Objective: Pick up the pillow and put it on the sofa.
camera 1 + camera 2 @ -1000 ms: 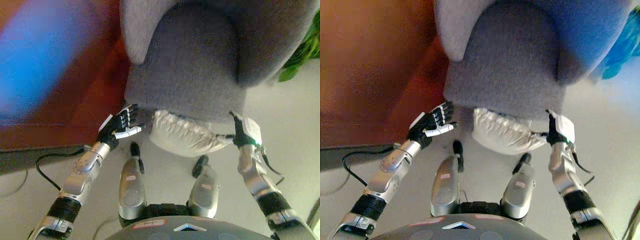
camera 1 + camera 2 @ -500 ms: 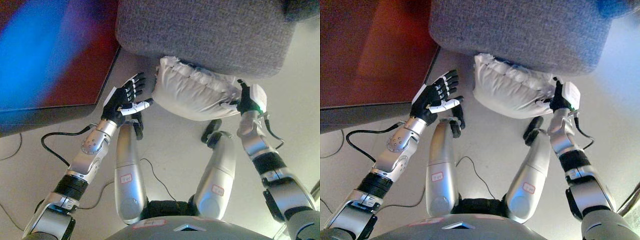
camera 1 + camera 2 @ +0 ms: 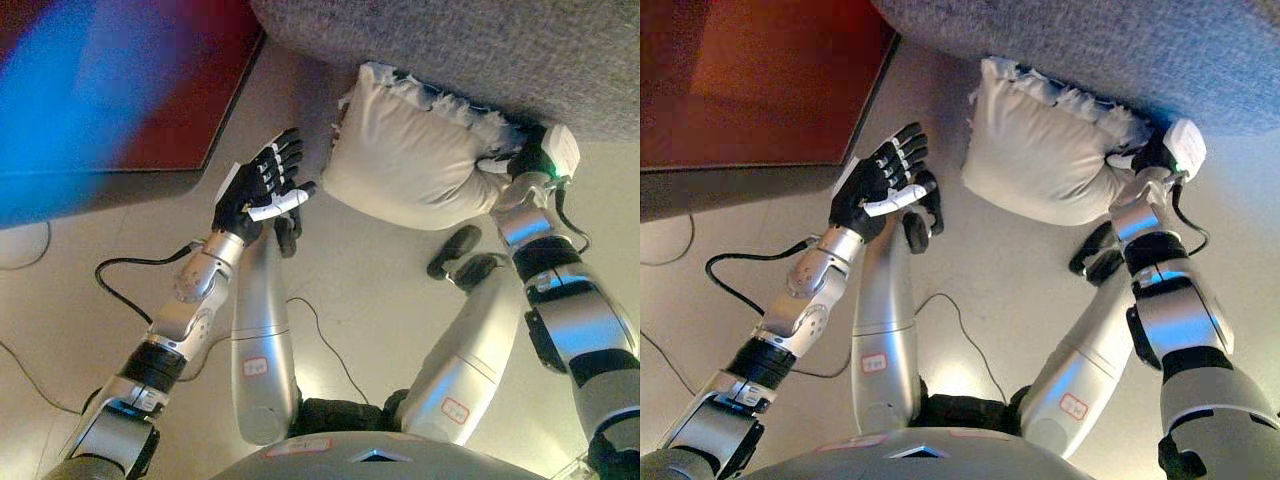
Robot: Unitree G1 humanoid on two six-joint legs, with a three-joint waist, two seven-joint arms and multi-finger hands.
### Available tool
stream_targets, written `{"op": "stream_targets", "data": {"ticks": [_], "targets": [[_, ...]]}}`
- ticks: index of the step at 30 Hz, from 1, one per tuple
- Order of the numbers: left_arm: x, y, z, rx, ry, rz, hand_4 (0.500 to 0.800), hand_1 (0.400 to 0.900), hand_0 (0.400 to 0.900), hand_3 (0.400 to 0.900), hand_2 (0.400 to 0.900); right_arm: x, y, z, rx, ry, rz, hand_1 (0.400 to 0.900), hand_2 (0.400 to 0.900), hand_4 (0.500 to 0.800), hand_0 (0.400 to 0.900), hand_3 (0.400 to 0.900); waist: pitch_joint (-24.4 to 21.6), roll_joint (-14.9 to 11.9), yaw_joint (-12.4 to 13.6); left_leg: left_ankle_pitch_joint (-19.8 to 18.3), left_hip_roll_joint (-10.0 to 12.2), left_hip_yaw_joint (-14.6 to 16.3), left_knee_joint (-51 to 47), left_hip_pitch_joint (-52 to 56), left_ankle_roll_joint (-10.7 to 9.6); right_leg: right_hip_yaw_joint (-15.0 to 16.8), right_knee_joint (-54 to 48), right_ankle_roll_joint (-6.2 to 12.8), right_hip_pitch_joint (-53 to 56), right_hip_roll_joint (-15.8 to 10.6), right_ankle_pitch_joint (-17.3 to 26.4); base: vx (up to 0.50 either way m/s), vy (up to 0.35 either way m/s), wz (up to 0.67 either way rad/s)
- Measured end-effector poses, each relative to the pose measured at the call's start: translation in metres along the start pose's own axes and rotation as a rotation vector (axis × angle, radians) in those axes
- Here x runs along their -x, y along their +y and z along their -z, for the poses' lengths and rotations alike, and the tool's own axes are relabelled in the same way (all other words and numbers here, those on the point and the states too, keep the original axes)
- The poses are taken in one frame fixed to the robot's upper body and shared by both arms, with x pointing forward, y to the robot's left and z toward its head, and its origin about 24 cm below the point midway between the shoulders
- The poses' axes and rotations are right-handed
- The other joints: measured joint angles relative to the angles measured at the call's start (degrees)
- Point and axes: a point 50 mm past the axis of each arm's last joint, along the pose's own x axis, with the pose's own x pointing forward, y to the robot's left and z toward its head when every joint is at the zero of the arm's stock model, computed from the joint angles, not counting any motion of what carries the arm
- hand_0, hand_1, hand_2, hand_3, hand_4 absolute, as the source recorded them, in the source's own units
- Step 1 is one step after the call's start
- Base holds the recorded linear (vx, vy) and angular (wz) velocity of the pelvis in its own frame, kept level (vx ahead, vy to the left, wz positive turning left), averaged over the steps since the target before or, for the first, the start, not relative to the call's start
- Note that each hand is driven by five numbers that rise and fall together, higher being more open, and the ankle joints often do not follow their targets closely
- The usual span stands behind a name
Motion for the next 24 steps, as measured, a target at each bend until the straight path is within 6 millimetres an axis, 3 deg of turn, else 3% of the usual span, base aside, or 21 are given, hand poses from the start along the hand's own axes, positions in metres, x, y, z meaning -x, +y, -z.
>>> {"op": "stream_targets", "data": {"ticks": [4,17,24], "targets": [[-0.001,-0.008,0.000,0.012,0.000,0.042,0.800,0.900,0.900,0.900,0.900,-0.004,-0.004,-0.005,-0.014,0.031,-0.083,0.400,0.400,0.500,0.400,0.400,0.01,0.07,1.29,0.02,-0.17,-0.73,0.02,-1.43,-0.04,-0.58,1.33,-0.49,-1.16,-0.46,-0.77,0.02,-0.022,0.09],[-0.005,-0.015,0.000,0.025,-0.002,0.066,0.800,0.900,0.900,0.900,0.900,0.004,0.018,-0.002,-0.109,0.036,-0.216,0.400,0.400,0.500,0.400,0.400,0.01,0.07,1.37,-0.85,-0.12,-0.93,1.75,-1.15,-0.64,-0.82,2.75,-0.37,-0.12,-1.19,-2.60,0.01,-0.014,-0.01],[-0.005,-0.020,0.006,0.059,0.021,0.029,0.800,0.900,0.900,0.900,0.900,0.019,0.046,0.011,-0.131,0.010,-0.241,0.400,0.400,0.500,0.400,0.400,0.02,0.02,1.12,2.02,0.39,-0.21,-9.45,8.29,-1.24,-7.63,-8.05,-0.52,11.44,0.04,-0.37,0.04,-0.032,-0.07]]}}
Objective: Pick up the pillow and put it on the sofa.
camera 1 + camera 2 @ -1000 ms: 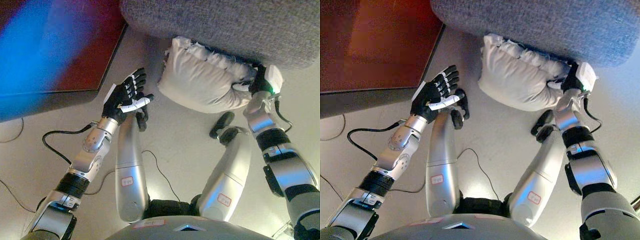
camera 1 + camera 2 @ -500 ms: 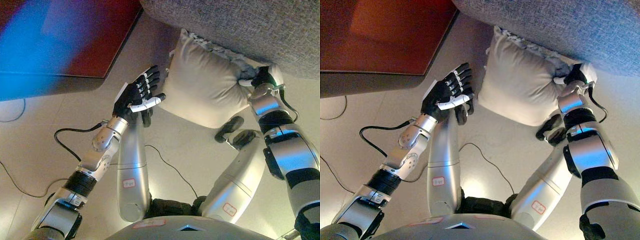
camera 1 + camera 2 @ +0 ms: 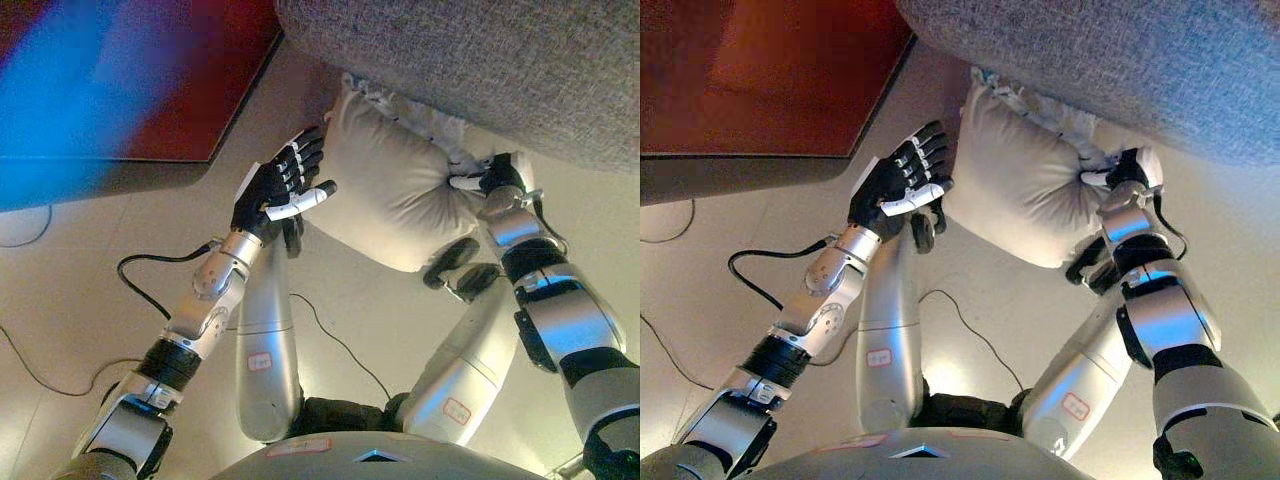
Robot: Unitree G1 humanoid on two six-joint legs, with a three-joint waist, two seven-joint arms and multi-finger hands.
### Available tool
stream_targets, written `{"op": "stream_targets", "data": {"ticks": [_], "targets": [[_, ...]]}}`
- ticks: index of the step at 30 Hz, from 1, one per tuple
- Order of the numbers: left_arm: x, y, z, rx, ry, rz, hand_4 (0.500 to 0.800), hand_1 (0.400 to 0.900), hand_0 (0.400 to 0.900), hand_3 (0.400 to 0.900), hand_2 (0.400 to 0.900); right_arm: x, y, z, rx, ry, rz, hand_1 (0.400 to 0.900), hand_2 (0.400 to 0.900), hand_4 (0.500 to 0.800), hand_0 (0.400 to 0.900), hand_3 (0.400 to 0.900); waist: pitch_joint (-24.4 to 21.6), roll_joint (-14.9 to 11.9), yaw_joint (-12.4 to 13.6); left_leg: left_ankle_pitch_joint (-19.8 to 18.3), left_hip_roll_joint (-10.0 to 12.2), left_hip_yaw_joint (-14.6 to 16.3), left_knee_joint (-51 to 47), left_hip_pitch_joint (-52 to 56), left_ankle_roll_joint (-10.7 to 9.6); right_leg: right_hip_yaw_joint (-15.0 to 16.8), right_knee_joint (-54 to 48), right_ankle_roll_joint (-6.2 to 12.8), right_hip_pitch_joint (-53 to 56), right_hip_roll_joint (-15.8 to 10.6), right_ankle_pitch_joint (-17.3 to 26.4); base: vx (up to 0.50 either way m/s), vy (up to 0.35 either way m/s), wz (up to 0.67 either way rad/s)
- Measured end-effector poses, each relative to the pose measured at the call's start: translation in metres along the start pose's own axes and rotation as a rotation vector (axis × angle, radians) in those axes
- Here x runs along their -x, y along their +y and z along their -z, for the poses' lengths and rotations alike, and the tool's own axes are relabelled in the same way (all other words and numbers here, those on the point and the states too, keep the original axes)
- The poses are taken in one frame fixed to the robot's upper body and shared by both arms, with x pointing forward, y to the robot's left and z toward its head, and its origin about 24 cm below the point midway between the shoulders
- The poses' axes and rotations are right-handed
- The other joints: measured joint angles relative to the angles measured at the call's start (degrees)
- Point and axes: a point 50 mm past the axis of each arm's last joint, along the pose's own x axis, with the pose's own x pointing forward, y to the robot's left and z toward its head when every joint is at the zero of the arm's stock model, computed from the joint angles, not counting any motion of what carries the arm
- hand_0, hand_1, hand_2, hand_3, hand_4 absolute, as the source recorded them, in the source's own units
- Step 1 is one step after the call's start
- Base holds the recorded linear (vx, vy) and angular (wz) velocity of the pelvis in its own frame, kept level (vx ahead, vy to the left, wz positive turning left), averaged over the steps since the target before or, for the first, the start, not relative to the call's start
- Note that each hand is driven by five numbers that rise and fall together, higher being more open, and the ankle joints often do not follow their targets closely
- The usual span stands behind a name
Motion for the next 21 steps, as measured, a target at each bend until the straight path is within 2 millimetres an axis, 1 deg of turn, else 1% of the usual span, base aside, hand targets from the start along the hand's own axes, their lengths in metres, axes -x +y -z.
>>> {"op": "stream_targets", "data": {"ticks": [1,4,7,8,10,14,17,21], "targets": [[0.001,-0.001,0.002,0.009,0.003,-0.010,0.800,0.900,0.900,0.900,0.900,0.002,0.005,0.005,0.001,-0.007,-0.009,0.400,0.400,0.500,0.400,0.400,-0.01,-0.02,0.05,0.88,0.01,0.51,-2.85,2.81,0.15,-1.29,-2.80,0.16,3.00,0.38,0.71,0.07,-0.059,0.00],[0.001,-0.002,0.004,0.032,0.004,-0.049,0.800,0.900,0.900,0.900,0.900,0.013,0.018,0.014,0.003,-0.057,0.007,0.400,0.400,0.500,0.400,0.400,0.00,-0.15,0.02,2.68,0.03,1.31,-10.16,10.03,-0.52,-4.59,-10.25,0.46,11.05,1.87,2.72,0.01,-0.056,0.05],[-0.001,-0.005,0.005,0.077,-0.006,-0.084,0.800,0.900,0.900,0.900,0.900,0.027,0.024,0.022,0.029,-0.119,0.046,0.400,0.400,0.500,0.400,0.400,0.03,-0.79,-0.27,4.05,0.03,1.76,-15.86,16.79,-1.20,-6.90,-15.69,0.97,18.14,2.97,3.65,0.11,-0.056,0.01],[0.000,-0.005,0.006,0.106,-0.005,-0.102,0.800,0.900,0.900,0.900,0.900,0.031,0.027,0.026,0.048,-0.139,0.062,0.400,0.400,0.500,0.400,0.400,-0.02,-1.08,-0.20,4.70,-0.08,1.84,-17.38,18.90,-1.48,-7.70,-17.08,1.07,20.34,3.16,3.74,0.11,-0.046,0.00],[0.001,-0.003,0.008,0.184,-0.002,-0.168,0.800,0.900,0.900,0.900,0.900,0.043,0.034,0.032,0.079,-0.183,0.076,0.400,0.400,0.500,0.400,0.400,-0.05,-2.03,-0.28,5.77,-0.01,2.22,-21.60,23.76,-2.11,-8.84,-20.20,1.02,24.91,4.36,4.07,0.09,-0.020,-0.04],[0.009,0.007,0.014,0.249,0.011,-0.290,0.800,0.900,0.900,0.900,0.900,0.063,0.048,0.052,0.136,-0.217,0.066,0.400,0.400,0.500,0.400,0.400,-0.24,-3.69,-1.14,7.20,0.38,2.92,-28.13,31.79,-2.82,-10.80,-26.16,1.44,32.93,6.34,5.07,0.09,0.022,-0.10],[0.020,0.018,0.019,0.276,0.020,-0.390,0.800,0.900,0.900,0.900,0.900,0.075,0.053,0.070,0.185,-0.231,0.056,0.400,0.400,0.500,0.400,0.400,-0.36,-4.79,-1.66,8.45,0.65,4.15,-33.45,38.55,-3.30,-12.27,-33.50,1.90,40.39,8.56,7.84,0.12,0.058,-0.11],[0.037,0.034,0.026,0.309,0.042,-0.526,0.800,0.900,0.900,0.900,0.900,0.097,0.056,0.093,0.243,-0.258,0.048,0.400,0.400,0.500,0.400,0.400,-1.76,-7.47,-2.38,9.00,0.49,6.65,-39.63,48.67,-3.53,-13.88,-44.15,2.72,51.35,11.00,11.80,0.15,0.101,-0.16]]}}
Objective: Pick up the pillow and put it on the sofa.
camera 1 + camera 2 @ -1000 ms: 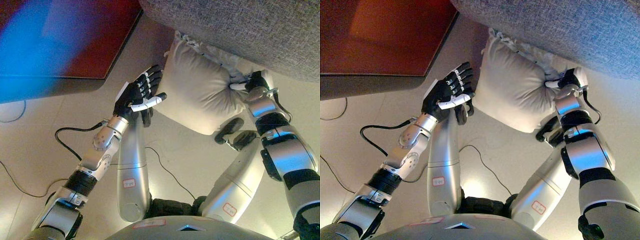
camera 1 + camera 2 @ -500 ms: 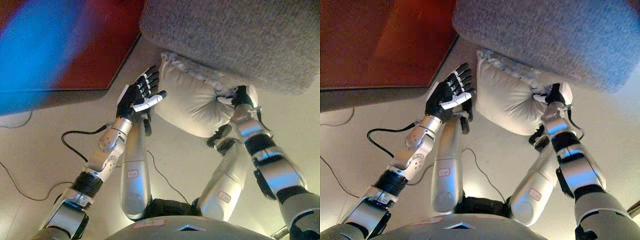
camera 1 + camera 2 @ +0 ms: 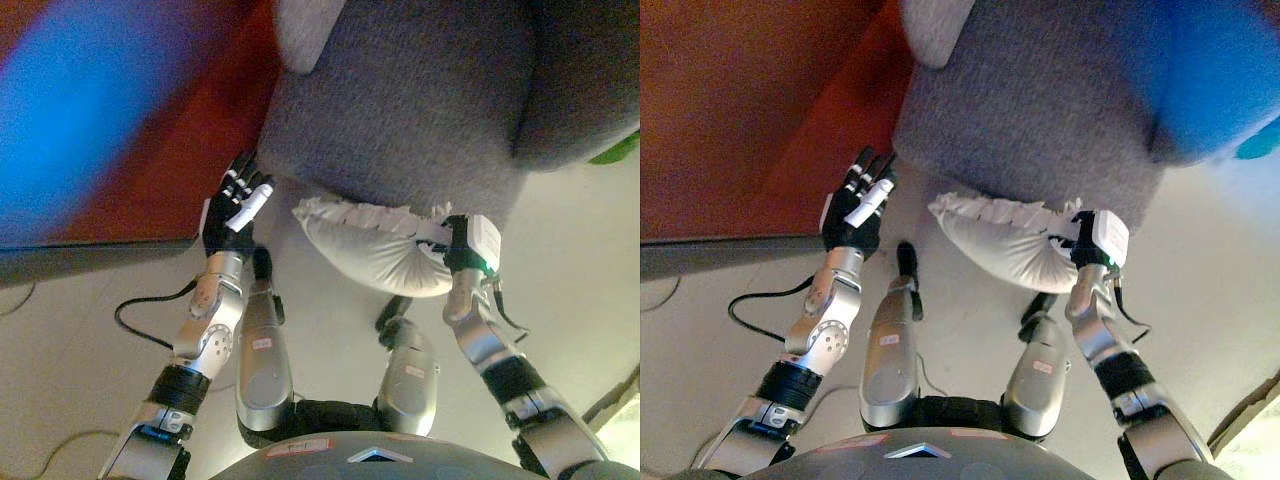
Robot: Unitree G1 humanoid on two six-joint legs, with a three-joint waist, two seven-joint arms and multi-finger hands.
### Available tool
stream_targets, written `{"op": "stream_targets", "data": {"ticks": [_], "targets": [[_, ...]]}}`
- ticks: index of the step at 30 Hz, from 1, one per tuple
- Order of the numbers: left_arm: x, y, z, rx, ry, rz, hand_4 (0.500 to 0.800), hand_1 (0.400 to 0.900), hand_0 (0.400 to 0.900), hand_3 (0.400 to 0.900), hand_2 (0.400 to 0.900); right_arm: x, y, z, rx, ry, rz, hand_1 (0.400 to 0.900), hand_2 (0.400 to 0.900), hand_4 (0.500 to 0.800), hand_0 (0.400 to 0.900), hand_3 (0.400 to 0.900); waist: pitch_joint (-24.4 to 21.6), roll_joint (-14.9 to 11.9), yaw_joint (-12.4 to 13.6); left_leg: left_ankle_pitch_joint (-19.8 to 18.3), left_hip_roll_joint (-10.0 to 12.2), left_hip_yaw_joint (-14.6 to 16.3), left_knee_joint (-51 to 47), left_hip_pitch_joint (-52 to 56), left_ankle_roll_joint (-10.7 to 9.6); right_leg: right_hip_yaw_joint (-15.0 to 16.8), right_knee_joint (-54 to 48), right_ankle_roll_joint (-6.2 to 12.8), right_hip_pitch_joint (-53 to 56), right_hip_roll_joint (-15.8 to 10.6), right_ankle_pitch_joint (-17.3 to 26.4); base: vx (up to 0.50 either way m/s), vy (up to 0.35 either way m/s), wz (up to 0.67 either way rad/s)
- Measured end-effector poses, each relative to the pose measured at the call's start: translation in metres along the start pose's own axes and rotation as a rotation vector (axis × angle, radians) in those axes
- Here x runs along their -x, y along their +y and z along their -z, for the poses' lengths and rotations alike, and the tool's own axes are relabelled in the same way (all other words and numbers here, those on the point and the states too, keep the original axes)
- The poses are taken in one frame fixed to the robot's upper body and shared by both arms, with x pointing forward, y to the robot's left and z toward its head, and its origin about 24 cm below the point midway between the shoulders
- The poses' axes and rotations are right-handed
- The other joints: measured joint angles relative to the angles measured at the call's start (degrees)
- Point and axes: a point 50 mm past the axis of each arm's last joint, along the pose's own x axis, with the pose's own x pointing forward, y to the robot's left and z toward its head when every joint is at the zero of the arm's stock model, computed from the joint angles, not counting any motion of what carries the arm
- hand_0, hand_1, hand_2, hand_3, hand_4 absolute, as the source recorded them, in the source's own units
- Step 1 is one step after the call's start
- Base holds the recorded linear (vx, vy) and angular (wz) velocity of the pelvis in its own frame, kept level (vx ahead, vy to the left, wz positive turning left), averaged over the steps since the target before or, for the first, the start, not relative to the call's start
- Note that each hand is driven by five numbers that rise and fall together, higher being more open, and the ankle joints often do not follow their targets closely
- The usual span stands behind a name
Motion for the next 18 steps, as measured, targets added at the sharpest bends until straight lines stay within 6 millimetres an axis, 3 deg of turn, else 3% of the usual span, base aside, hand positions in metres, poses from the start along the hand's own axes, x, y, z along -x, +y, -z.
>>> {"op": "stream_targets", "data": {"ticks": [3,8,12,18], "targets": [[0.006,0.019,-0.001,0.001,0.006,-0.097,0.800,0.900,0.900,0.900,0.900,0.014,-0.001,-0.001,0.012,-0.066,0.014,0.400,0.400,0.500,0.400,0.400,-2.98,-3.19,-1.09,0.82,-0.18,1.18,-3.61,4.71,-0.56,0.08,-3.73,0.03,4.14,0.88,1.74,0.10,0.108,-0.23],[0.009,0.025,0.004,-0.008,0.053,-0.144,0.800,0.900,0.900,0.900,0.900,0.022,-0.019,0.004,-0.034,-0.113,0.085,0.400,0.400,0.500,0.400,0.400,-7.92,-6.47,-1.22,0.74,-0.26,4.44,-7.90,12.43,-0.49,2.54,-4.40,-0.56,7.10,1.03,3.83,0.03,0.039,-0.34],[0.013,0.036,0.005,-0.016,0.070,-0.213,0.800,0.900,0.900,0.900,0.900,0.026,-0.037,-0.002,-0.091,-0.199,0.144,0.400,0.400,0.500,0.400,0.400,-11.48,-7.02,-2.54,0.54,-0.19,7.16,-10.89,17.68,-0.74,3.68,-5.43,-0.78,8.27,1.67,6.31,0.01,0.002,-0.35],[0.016,0.043,0.010,-0.019,0.125,-0.247,0.800,0.900,0.900,0.900,0.900,0.025,-0.054,0.001,-0.246,-0.200,0.170,0.400,0.400,0.500,0.400,0.400,-16.00,-6.96,-3.88,0.45,-0.19,6.78,-13.29,20.72,-1.24,3.44,-8.25,-0.90,9.95,3.03,6.46,0.03,-0.024,-0.12]]}}
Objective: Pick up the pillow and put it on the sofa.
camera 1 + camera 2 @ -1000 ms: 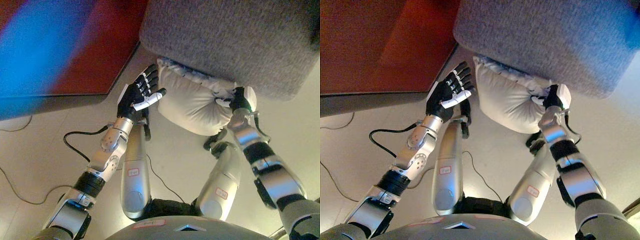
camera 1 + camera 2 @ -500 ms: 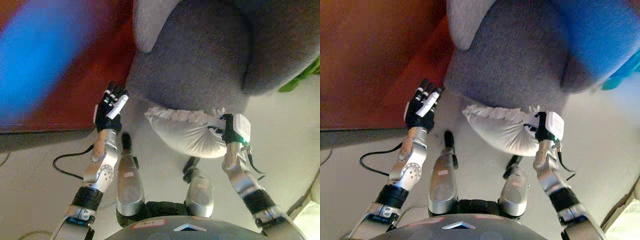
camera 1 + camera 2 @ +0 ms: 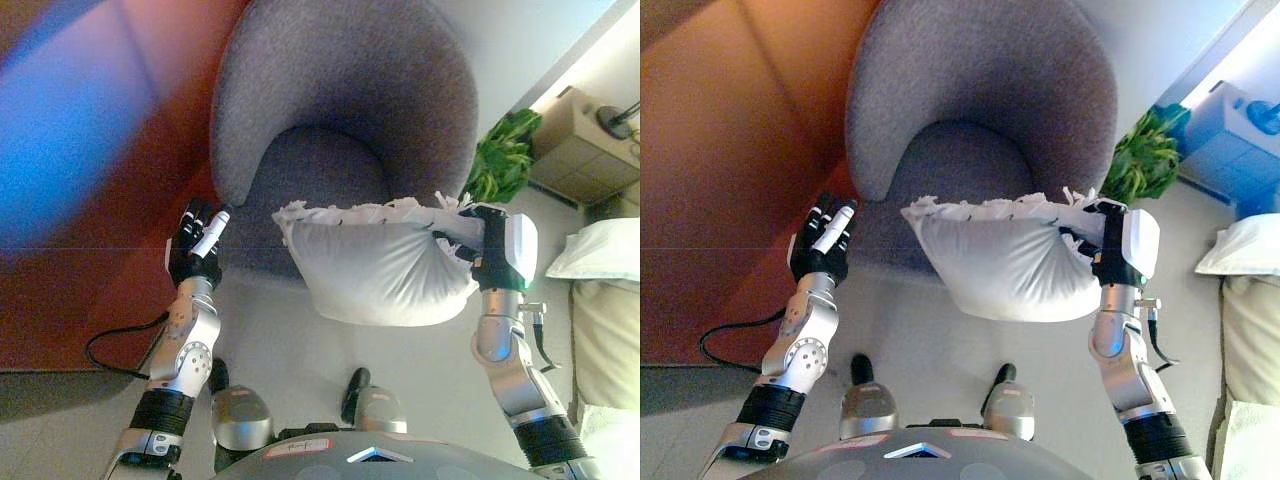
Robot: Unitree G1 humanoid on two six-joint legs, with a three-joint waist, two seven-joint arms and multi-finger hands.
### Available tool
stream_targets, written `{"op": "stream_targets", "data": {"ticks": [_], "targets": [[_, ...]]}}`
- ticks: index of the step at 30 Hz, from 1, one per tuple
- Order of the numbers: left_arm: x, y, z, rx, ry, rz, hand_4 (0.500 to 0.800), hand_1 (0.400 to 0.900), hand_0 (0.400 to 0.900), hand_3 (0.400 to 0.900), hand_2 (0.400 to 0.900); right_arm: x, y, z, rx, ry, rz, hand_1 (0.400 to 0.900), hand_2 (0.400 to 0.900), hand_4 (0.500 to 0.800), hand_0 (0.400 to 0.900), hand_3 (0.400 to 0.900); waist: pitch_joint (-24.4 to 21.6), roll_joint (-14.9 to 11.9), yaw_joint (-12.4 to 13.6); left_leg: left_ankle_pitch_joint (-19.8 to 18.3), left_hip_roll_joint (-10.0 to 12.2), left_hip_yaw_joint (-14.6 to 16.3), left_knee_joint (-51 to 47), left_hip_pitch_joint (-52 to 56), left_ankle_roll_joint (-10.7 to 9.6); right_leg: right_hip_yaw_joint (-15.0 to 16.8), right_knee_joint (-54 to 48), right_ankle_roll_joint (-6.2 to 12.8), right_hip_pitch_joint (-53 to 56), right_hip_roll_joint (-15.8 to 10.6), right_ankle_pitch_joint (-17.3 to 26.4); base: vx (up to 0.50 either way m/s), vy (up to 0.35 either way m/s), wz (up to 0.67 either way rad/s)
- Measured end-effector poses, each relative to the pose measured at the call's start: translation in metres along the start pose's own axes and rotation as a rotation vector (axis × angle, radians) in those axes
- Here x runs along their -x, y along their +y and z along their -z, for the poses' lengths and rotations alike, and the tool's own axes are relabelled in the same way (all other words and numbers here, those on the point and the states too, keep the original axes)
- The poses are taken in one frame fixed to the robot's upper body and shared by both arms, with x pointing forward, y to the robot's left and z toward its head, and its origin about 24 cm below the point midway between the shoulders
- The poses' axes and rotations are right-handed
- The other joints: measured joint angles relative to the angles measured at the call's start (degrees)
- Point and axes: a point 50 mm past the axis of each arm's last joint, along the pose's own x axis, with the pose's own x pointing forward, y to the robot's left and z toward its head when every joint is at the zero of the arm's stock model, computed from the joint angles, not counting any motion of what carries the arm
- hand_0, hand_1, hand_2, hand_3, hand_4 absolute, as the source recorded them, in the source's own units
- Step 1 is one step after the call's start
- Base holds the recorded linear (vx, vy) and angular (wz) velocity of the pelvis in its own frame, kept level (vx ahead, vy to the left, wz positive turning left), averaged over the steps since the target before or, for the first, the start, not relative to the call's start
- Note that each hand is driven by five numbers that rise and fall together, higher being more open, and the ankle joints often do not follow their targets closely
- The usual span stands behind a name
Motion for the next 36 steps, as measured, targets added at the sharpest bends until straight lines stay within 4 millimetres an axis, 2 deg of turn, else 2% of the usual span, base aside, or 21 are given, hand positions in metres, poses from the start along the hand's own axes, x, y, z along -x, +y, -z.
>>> {"op": "stream_targets", "data": {"ticks": [3,7,14,18,20,23,27,29,30,31,32,36], "targets": [[0.004,0.003,0.008,-0.007,0.041,-0.002,0.800,0.900,0.900,0.900,0.900,-0.002,-0.003,0.003,-0.067,0.039,-0.005,0.400,0.400,0.500,0.400,0.400,-0.71,0.60,-0.12,0.10,-0.05,0.06,-0.04,0.19,-0.39,-0.19,-2.32,-0.07,0.80,0.53,-0.23,0.05,-0.041,0.00],[0.013,0.005,0.023,-0.006,0.107,0.054,0.800,0.900,0.900,0.900,0.900,-0.005,-0.008,0.011,-0.112,0.097,-0.101,0.400,0.400,0.500,0.400,0.400,-1.45,2.02,-0.19,0.16,0.44,-0.19,0.07,0.42,-0.44,-1.12,-3.81,-0.33,1.94,1.23,-0.38,0.05,-0.038,0.03],[0.027,0.014,0.031,-0.022,0.140,0.113,0.800,0.900,0.900,0.900,0.900,-0.012,-0.015,0.016,-0.088,0.125,-0.219,0.400,0.400,0.500,0.400,0.400,-2.50,1.69,0.61,0.91,0.50,-2.45,-0.38,0.60,-0.85,-3.75,-5.45,-0.10,4.29,1.81,0.02,0.09,-0.087,0.21],[0.029,0.018,0.032,-0.037,0.150,0.121,0.800,0.900,0.900,0.900,0.900,-0.022,-0.022,0.016,-0.051,0.114,-0.224,0.400,0.400,0.500,0.400,0.400,-2.62,1.53,3.41,1.28,0.77,-3.29,-1.56,1.13,-1.10,-5.08,-6.21,-0.09,5.64,2.37,0.00,0.11,-0.108,0.33],[0.032,0.025,0.030,-0.061,0.155,0.114,0.800,0.900,0.900,0.900,0.900,-0.028,-0.023,0.017,-0.045,0.123,-0.219,0.400,0.400,0.500,0.400,0.400,-2.89,1.06,4.17,1.44,0.86,-4.72,-1.72,0.78,-1.12,-6.80,-7.20,-0.05,6.83,2.73,-0.04,0.12,-0.090,0.31],[0.036,0.031,0.028,-0.085,0.174,0.124,0.800,0.900,0.900,0.900,0.900,-0.038,-0.025,0.026,-0.008,0.180,-0.206,0.400,0.400,0.500,0.400,0.400,-3.33,0.27,6.55,1.59,0.86,-5.88,-1.68,0.29,-1.22,-8.17,-7.98,-0.01,7.86,2.99,-0.07,0.11,-0.090,0.27],[0.036,0.041,0.021,-0.116,0.182,0.119,0.800,0.900,0.900,0.900,0.900,-0.060,-0.027,0.041,0.037,0.300,-0.173,0.400,0.400,0.500,0.400,0.400,-3.38,-0.68,9.65,1.88,0.90,-7.73,-1.67,-0.57,-1.43,-9.95,-8.83,0.05,8.84,3.43,-0.11,0.12,-0.067,0.19],[0.036,0.046,0.018,-0.140,0.187,0.112,0.800,0.900,0.900,0.900,0.900,-0.077,-0.022,0.046,0.077,0.361,-0.179,0.400,0.400,0.500,0.400,0.400,-3.24,-1.05,10.26,2.13,0.87,-8.56,-1.67,-0.62,-1.67,-9.95,-8.98,0.38,9.52,3.63,-0.36,0.08,-0.020,0.10],[0.035,0.048,0.017,-0.149,0.187,0.113,0.800,0.900,0.900,0.900,0.900,-0.085,-0.021,0.047,0.102,0.381,-0.183,0.420,0.420,0.512,0.420,0.420,-3.18,-0.97,11.19,2.19,0.87,-8.79,-1.67,-0.60,-1.65,-9.82,-8.99,0.52,9.72,3.63,-0.48,0.05,-0.018,0.14],[0.035,0.048,0.016,-0.156,0.196,0.118,0.800,0.900,0.900,0.900,0.900,-0.093,-0.021,0.048,0.135,0.404,-0.186,0.900,0.900,0.800,0.900,0.900,-3.14,-0.84,11.57,2.25,0.86,-8.81,-1.67,-0.50,-1.70,-9.84,-8.99,0.52,9.85,3.64,-0.48,0.03,-0.023,0.16],[0.035,0.047,0.016,-0.162,0.202,0.131,0.800,0.900,0.900,0.900,0.900,-0.101,-0.022,0.049,0.162,0.427,-0.183,0.900,0.900,0.800,0.900,0.900,-2.97,-0.52,12.78,2.31,0.81,-9.02,-1.66,-0.49,-1.67,-10.02,-8.99,0.52,10.04,3.61,-0.48,0.03,-0.019,0.19],[0.034,0.047,0.017,-0.171,0.223,0.138,0.800,0.900,0.900,0.900,0.900,-0.122,-0.033,0.046,0.238,0.494,-0.156,0.900,0.900,0.800,0.900,0.900,-1.89,1.11,14.99,2.58,0.52,-10.46,-1.67,-0.25,-1.66,-11.56,-9.01,0.59,11.54,3.56,-0.53,0.03,0.022,0.25]]}}
